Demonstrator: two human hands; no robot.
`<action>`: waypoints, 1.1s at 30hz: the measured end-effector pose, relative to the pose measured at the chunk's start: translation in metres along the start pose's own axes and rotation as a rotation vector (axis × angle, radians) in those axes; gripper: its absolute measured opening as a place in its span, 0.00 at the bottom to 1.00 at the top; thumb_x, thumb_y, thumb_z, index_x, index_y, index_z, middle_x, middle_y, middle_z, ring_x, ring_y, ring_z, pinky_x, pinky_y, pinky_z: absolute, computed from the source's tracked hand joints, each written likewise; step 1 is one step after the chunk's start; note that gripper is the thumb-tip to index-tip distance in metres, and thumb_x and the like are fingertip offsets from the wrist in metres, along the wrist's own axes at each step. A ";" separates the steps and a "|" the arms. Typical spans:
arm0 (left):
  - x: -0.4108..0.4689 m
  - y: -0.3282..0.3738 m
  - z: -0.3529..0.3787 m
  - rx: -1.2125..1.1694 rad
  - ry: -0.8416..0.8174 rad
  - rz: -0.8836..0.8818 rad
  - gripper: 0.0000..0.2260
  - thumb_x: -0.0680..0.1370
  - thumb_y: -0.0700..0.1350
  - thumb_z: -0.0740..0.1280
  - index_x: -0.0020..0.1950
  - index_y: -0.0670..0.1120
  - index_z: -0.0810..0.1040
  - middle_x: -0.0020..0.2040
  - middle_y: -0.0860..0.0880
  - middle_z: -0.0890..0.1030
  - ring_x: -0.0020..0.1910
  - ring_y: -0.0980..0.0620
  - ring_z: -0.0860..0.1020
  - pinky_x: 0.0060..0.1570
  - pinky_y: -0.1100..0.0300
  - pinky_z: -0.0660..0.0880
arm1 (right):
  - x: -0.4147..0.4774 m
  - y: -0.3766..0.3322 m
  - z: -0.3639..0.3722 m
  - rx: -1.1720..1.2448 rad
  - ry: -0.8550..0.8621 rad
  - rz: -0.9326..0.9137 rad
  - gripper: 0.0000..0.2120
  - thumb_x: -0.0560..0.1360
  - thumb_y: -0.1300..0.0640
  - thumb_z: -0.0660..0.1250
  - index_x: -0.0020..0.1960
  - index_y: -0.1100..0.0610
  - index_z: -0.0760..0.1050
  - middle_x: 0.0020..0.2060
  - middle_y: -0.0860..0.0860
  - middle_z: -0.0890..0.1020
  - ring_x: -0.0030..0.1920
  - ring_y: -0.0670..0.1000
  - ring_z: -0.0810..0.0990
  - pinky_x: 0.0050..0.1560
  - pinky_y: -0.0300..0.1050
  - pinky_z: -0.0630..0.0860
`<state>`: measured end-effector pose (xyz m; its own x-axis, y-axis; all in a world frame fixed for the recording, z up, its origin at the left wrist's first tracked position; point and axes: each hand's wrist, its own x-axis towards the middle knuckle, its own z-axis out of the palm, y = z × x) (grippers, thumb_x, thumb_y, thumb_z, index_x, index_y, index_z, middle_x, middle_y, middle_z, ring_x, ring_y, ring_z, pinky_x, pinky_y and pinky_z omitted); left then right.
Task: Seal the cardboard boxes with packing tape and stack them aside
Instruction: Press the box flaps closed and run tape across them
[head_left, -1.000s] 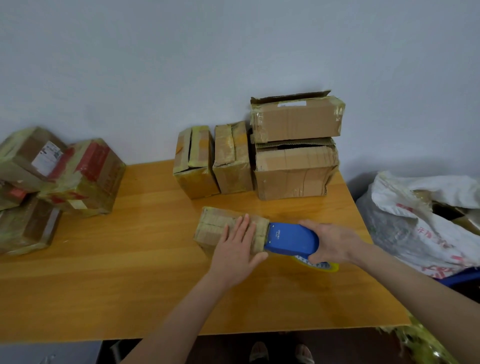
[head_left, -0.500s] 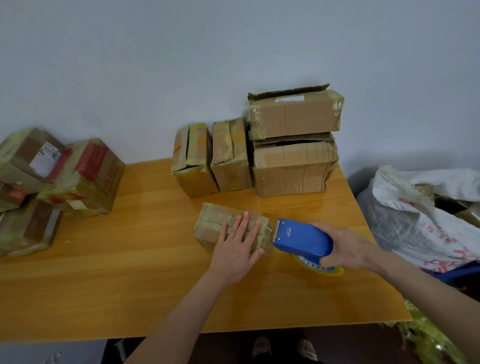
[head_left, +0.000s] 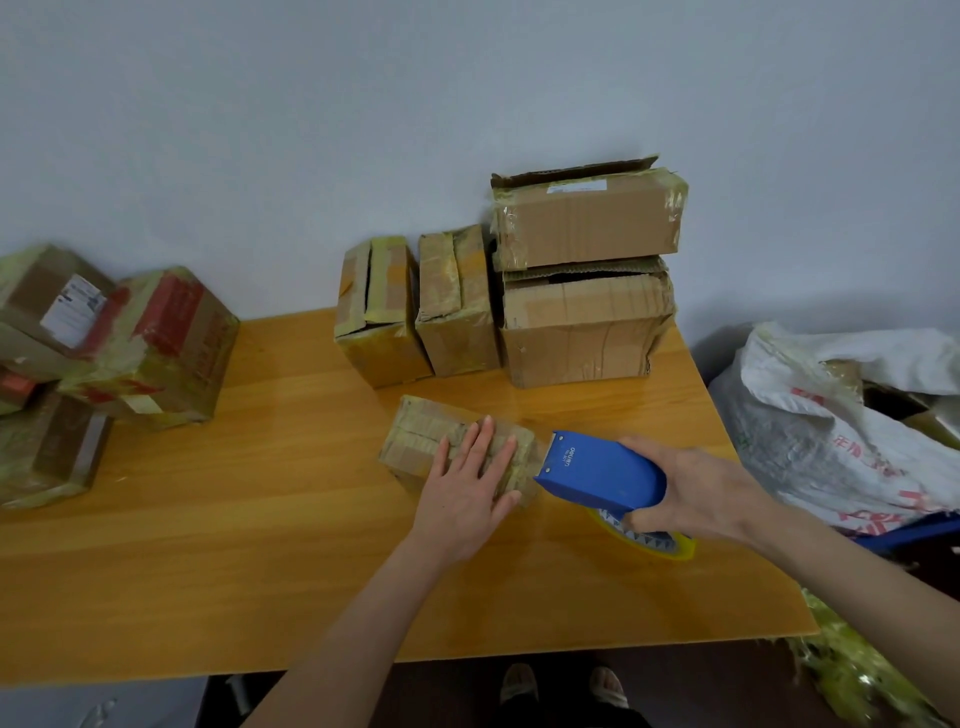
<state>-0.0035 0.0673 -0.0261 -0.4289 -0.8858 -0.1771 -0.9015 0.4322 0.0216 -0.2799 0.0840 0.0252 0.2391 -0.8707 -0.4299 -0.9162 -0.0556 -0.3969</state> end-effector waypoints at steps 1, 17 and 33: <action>0.001 -0.001 0.000 -0.006 0.006 0.003 0.33 0.73 0.68 0.28 0.74 0.55 0.34 0.75 0.48 0.31 0.74 0.50 0.31 0.73 0.49 0.34 | 0.001 -0.001 0.000 -0.011 -0.018 0.016 0.40 0.69 0.42 0.70 0.75 0.41 0.53 0.47 0.44 0.76 0.42 0.48 0.76 0.35 0.38 0.71; 0.003 -0.009 0.001 -0.016 -0.023 0.046 0.33 0.72 0.67 0.27 0.75 0.55 0.34 0.75 0.49 0.31 0.75 0.50 0.32 0.74 0.47 0.35 | 0.039 -0.019 -0.003 0.237 -0.198 0.071 0.26 0.65 0.50 0.73 0.61 0.47 0.70 0.49 0.49 0.78 0.46 0.51 0.77 0.45 0.46 0.75; 0.010 -0.012 -0.015 -0.092 0.019 -0.169 0.36 0.72 0.71 0.41 0.77 0.58 0.41 0.76 0.49 0.37 0.77 0.48 0.38 0.72 0.43 0.35 | 0.024 0.004 -0.013 0.769 0.062 0.064 0.30 0.57 0.54 0.71 0.59 0.45 0.75 0.51 0.49 0.80 0.50 0.51 0.80 0.47 0.44 0.77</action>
<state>0.0021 0.0507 -0.0137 -0.2708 -0.9480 -0.1670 -0.9620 0.2601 0.0835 -0.2823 0.0564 0.0235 0.1539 -0.8876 -0.4342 -0.4408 0.3316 -0.8341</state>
